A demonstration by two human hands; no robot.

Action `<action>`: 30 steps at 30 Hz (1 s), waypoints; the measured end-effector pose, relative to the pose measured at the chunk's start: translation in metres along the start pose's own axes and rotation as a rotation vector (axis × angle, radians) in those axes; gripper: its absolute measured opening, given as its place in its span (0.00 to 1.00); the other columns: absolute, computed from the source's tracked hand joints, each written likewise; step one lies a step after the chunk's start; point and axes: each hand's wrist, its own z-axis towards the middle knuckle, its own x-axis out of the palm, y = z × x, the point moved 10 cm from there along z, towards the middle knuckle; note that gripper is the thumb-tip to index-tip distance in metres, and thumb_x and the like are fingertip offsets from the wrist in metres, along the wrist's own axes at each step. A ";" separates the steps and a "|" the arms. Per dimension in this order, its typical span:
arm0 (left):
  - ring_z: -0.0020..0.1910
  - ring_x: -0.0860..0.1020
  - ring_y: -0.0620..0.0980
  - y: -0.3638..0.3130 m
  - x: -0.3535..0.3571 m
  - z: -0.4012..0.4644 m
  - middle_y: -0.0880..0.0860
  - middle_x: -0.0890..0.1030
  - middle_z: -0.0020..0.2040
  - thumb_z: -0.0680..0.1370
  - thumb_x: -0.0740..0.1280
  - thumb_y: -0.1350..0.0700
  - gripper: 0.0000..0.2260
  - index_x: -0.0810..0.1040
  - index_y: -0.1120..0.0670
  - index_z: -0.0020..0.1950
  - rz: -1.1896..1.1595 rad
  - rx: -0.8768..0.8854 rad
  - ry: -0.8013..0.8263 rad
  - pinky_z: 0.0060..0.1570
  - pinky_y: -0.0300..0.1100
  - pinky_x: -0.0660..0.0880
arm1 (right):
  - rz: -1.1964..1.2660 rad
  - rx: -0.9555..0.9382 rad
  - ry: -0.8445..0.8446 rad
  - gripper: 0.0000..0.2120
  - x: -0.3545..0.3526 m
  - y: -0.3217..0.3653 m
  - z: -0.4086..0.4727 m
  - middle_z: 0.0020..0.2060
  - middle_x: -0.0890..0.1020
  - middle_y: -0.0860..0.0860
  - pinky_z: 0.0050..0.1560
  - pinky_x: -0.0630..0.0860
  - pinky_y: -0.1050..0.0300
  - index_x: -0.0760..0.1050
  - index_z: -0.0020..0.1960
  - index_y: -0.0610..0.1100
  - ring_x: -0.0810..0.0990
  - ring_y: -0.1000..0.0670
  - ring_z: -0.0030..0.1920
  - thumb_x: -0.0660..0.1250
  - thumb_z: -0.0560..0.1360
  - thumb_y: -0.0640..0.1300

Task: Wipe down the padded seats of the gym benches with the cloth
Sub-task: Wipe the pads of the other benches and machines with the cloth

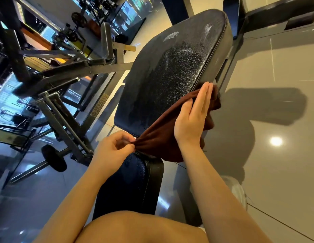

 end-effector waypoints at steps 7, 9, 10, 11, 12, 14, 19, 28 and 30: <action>0.42 0.81 0.51 0.000 0.011 0.005 0.48 0.83 0.36 0.74 0.69 0.68 0.13 0.79 0.49 0.39 0.044 0.028 0.034 0.52 0.49 0.78 | 0.005 -0.171 -0.100 0.29 -0.003 0.017 0.017 0.77 0.53 0.35 0.73 0.51 0.69 0.54 0.77 0.34 0.50 0.47 0.77 0.60 0.79 0.38; 0.42 0.81 0.52 0.000 0.012 0.008 0.48 0.82 0.35 0.74 0.69 0.69 0.13 0.79 0.50 0.39 0.045 0.027 0.037 0.52 0.50 0.77 | 0.061 -0.157 -0.176 0.28 -0.013 0.015 0.014 0.74 0.57 0.32 0.67 0.51 0.77 0.59 0.74 0.32 0.53 0.47 0.75 0.65 0.77 0.37; 0.41 0.81 0.53 0.001 0.012 0.009 0.49 0.82 0.35 0.74 0.68 0.69 0.13 0.79 0.51 0.39 0.035 0.025 0.038 0.52 0.51 0.77 | 0.078 -0.154 -0.201 0.27 -0.018 0.015 0.013 0.73 0.60 0.32 0.66 0.51 0.78 0.62 0.72 0.31 0.55 0.47 0.73 0.66 0.77 0.37; 0.41 0.81 0.55 0.001 0.012 0.009 0.50 0.82 0.35 0.74 0.68 0.70 0.12 0.79 0.52 0.40 0.014 0.024 0.039 0.52 0.52 0.77 | 0.089 -0.149 -0.210 0.24 -0.021 0.014 0.014 0.72 0.63 0.33 0.66 0.52 0.77 0.65 0.70 0.32 0.58 0.47 0.72 0.66 0.77 0.38; 0.41 0.81 0.56 0.001 0.012 0.010 0.51 0.82 0.35 0.74 0.67 0.70 0.12 0.79 0.54 0.40 -0.014 0.019 0.037 0.51 0.52 0.77 | 0.094 -0.139 -0.202 0.21 -0.024 0.011 0.018 0.70 0.67 0.36 0.67 0.54 0.76 0.67 0.69 0.32 0.61 0.49 0.71 0.64 0.78 0.39; 0.39 0.80 0.53 0.003 0.011 0.009 0.51 0.82 0.34 0.75 0.66 0.71 0.11 0.79 0.56 0.41 -0.101 -0.004 0.027 0.50 0.50 0.77 | 0.113 -0.076 -0.163 0.18 -0.031 0.000 0.029 0.68 0.71 0.41 0.70 0.59 0.69 0.71 0.67 0.35 0.67 0.50 0.70 0.59 0.78 0.38; 0.37 0.81 0.41 0.009 0.010 0.007 0.45 0.82 0.34 0.77 0.63 0.71 0.11 0.76 0.56 0.43 -0.347 -0.067 0.006 0.38 0.38 0.80 | -0.065 -0.235 -0.025 0.21 -0.051 0.017 0.050 0.55 0.78 0.46 0.62 0.69 0.66 0.77 0.58 0.37 0.75 0.51 0.58 0.59 0.68 0.29; 0.37 0.82 0.46 0.002 0.014 0.000 0.49 0.83 0.37 0.77 0.63 0.70 0.11 0.77 0.55 0.44 -0.457 -0.088 0.039 0.36 0.38 0.81 | -0.399 -0.282 0.178 0.07 -0.094 0.042 0.080 0.40 0.78 0.56 0.40 0.64 0.76 0.78 0.47 0.53 0.76 0.54 0.42 0.66 0.76 0.41; 0.38 0.82 0.46 -0.002 0.015 -0.001 0.49 0.83 0.37 0.77 0.63 0.70 0.10 0.77 0.55 0.44 -0.433 -0.091 0.047 0.36 0.39 0.81 | -0.492 -0.282 0.225 0.07 -0.097 0.044 0.080 0.42 0.80 0.55 0.42 0.64 0.67 0.81 0.52 0.52 0.76 0.52 0.45 0.64 0.79 0.45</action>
